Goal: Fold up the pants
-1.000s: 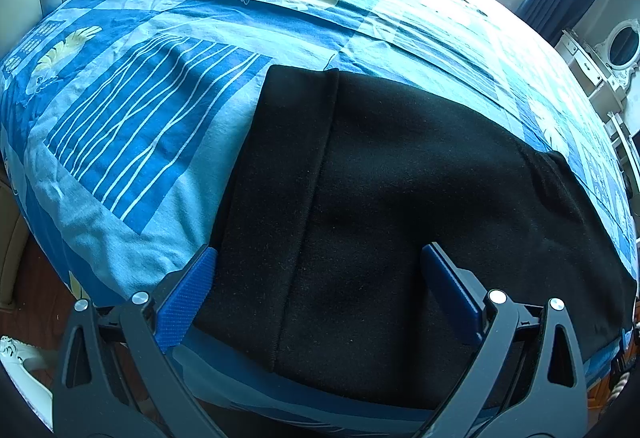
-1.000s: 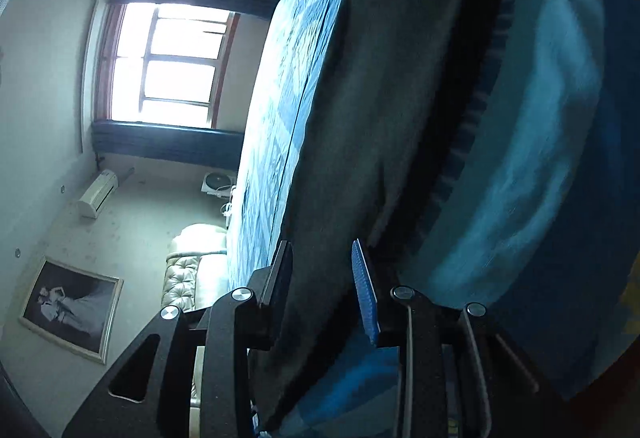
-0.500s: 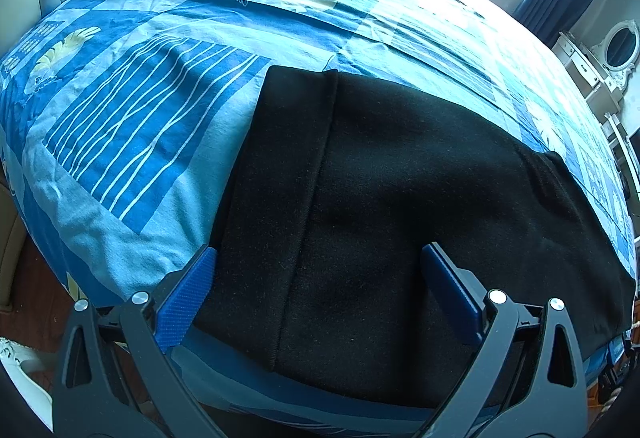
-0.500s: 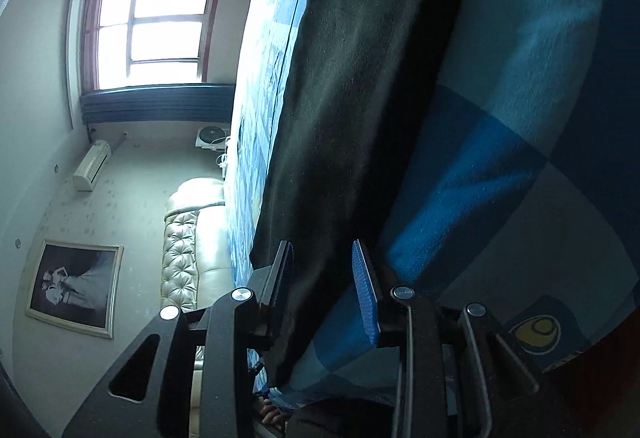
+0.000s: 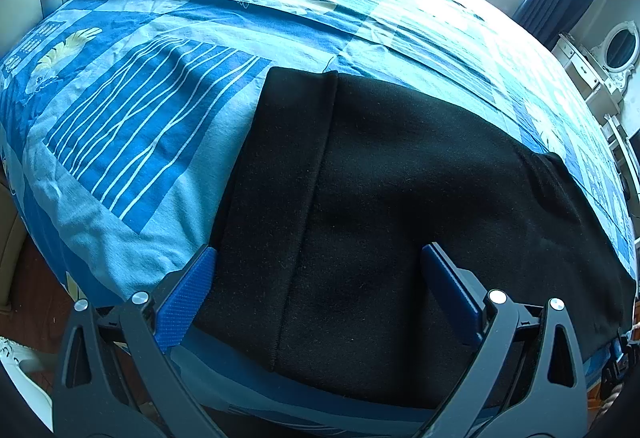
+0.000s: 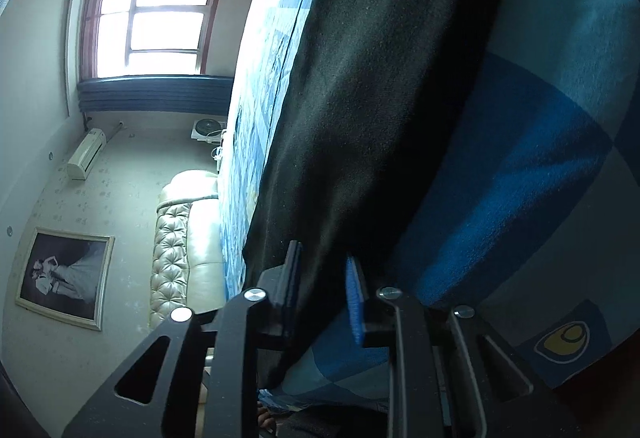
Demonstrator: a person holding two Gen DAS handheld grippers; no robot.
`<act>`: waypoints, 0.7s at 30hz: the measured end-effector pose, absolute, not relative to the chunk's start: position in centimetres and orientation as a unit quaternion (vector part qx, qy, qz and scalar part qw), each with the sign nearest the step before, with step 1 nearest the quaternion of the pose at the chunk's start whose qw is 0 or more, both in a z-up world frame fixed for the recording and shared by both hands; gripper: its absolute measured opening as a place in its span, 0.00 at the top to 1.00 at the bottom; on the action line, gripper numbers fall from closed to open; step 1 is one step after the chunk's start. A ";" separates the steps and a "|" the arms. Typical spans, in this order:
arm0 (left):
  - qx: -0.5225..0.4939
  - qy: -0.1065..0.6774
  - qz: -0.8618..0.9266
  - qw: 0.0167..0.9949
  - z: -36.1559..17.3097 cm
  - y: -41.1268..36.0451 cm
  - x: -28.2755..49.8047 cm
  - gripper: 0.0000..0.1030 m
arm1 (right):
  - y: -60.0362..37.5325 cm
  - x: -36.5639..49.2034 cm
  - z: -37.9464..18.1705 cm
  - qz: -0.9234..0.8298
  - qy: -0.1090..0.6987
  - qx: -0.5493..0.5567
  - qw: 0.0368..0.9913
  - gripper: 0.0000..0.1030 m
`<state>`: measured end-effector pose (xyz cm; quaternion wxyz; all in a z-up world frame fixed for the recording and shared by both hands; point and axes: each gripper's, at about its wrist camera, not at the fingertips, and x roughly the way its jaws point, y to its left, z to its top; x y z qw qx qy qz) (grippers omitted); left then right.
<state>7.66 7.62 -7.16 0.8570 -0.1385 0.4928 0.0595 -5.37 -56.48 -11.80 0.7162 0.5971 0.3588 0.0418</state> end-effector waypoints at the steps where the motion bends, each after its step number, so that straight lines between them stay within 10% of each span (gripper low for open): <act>1: -0.139 0.493 0.059 0.857 -7.2 7.6 7.6 0.02 | -56.3 -5.4 -11.8 0.036 0.365 0.591 0.719 0.93; 14: -0.128 0.490 0.060 0.860 -6.9 7.4 7.4 0.02 | -59.7 -6.6 -8.7 0.086 0.365 0.533 0.759 0.90; 21: -0.087 0.459 0.060 0.882 -4.7 5.6 6.3 0.02 | -74.5 -8.9 -3.0 0.007 0.272 0.479 0.835 0.44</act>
